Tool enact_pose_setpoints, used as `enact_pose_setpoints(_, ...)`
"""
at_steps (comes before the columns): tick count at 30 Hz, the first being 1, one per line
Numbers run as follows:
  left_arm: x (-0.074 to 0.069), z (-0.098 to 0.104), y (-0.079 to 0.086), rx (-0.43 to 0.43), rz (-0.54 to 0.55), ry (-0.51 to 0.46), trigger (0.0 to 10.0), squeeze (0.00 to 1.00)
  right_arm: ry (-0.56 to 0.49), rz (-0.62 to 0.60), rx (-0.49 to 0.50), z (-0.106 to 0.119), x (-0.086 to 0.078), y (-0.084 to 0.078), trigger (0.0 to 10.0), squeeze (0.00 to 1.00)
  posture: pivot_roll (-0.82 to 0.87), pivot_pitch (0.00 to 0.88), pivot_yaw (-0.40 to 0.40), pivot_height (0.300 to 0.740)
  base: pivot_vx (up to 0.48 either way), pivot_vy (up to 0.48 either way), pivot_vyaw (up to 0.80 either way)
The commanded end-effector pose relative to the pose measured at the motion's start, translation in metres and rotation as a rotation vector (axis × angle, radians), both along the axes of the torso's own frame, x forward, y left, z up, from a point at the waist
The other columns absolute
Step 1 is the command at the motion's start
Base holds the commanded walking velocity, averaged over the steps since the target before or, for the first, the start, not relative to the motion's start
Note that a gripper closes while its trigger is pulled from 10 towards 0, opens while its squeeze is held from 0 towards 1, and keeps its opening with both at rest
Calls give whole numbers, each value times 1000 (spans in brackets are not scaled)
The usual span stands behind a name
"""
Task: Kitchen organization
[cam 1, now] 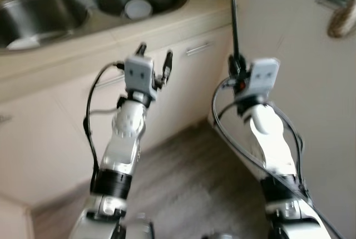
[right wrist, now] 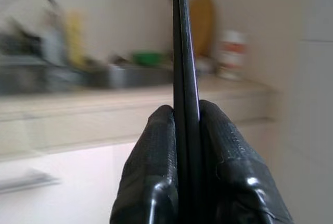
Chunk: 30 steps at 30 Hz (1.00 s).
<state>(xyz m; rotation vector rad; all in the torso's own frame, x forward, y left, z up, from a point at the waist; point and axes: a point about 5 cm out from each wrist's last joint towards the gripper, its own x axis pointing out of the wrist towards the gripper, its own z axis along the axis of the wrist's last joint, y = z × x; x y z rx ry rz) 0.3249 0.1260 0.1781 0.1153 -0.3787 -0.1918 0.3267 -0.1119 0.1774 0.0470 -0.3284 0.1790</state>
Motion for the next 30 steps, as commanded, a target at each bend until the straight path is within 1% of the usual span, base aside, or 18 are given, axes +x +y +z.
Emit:
enact_pose_setpoints(1,-1,6,-11,-12,-29,-31,10000,0,-22,-24,-3,4,0,-8,0,0,15,0,-69,740,244,0,519)
enact_pose_setpoints(2,-1,7,-11,-12,-29,-32,10000,0,-17,-28,10,4,1,-8,0,0,15,0,-69,740,262,0,0)
enact_pose_setpoints(3,-1,7,-10,-12,-28,-33,10000,0,-19,-24,16,5,1,-9,2314,0,15,0,-69,740,277,0,0)
enact_pose_setpoints(5,-1,7,-10,-12,-27,-34,10000,0,-20,-22,20,5,1,-9,2314,0,17,0,-67,740,277,0,0)
enact_pose_setpoints(6,-1,7,-10,-12,-26,-34,10000,0,-22,-20,20,6,1,-8,4667,0,17,0,-67,740,281,0,0)
enact_pose_setpoints(7,-1,7,-10,-11,-25,-35,10000,0,-22,-21,21,6,2,-9,10000,0,17,0,-67,740,401,0,0)
enact_pose_setpoints(11,0,8,-9,-9,-21,-38,10000,0,-19,-32,25,7,3,-9,10000,0,18,0,-67,740,294,0,0)
enact_pose_setpoints(13,0,9,-9,-8,-20,-41,10000,0,-21,-29,-6,7,4,-9,10000,0,19,0,-66,740,296,0,0)
enact_pose_setpoints(16,1,9,-9,-8,-20,-42,10000,0,-21,-29,-18,7,4,-8,10000,0,19,0,-66,740,299,0,0)
enact_pose_setpoints(17,1,9,-9,-7,-20,-42,10000,0,-17,-31,-21,7,5,-8,10000,0,18,0,-65,740,300,0,631)
enact_pose_setpoints(18,1,9,-9,-6,-20,-43,10000,0,-25,-37,-57,7,5,-7,10000,0,18,0,-65,740,296,0,800)
enact_pose_setpoints(19,1,9,-9,-6,-20,-43,10000,0,-25,-37,-57,7,5,-7,10000,0,18,0,-65,740,296,0,800)
enact_pose_setpoints(20,1,10,-9,-5,-21,-44,10000,0,-33,-38,-51,9,5,-7,10000,0,20,0,-64,740,300,0,800)
enact_pose_setpoints(21,2,10,-9,-4,-21,-45,10000,0,-36,-42,-16,10,5,-9,10000,0,20,0,-64,740,300,0,800)
enact_pose_setpoints(23,2,10,-9,-4,-21,-45,10000,0,-37,-44,-4,11,5,-9,10000,0,19,0,-64,740,300,0,800)
enact_pose_setpoints(25,2,10,-9,-1,-22,-48,10000,0,-46,-54,0,12,6,-11,10000,0,20,0,-63,740,300,0,0)
enact_pose_setpoints(27,2,11,-8,1,-23,-49,10000,0,-43,-55,-75,11,7,-9,10000,0,20,0,-61,740,296,0,400)
enact_pose_setpoints(30,2,11,-8,1,-24,-50,10000,0,-44,-54,-61,11,6,-8,10000,0,20,0,-61,740,296,0,800)
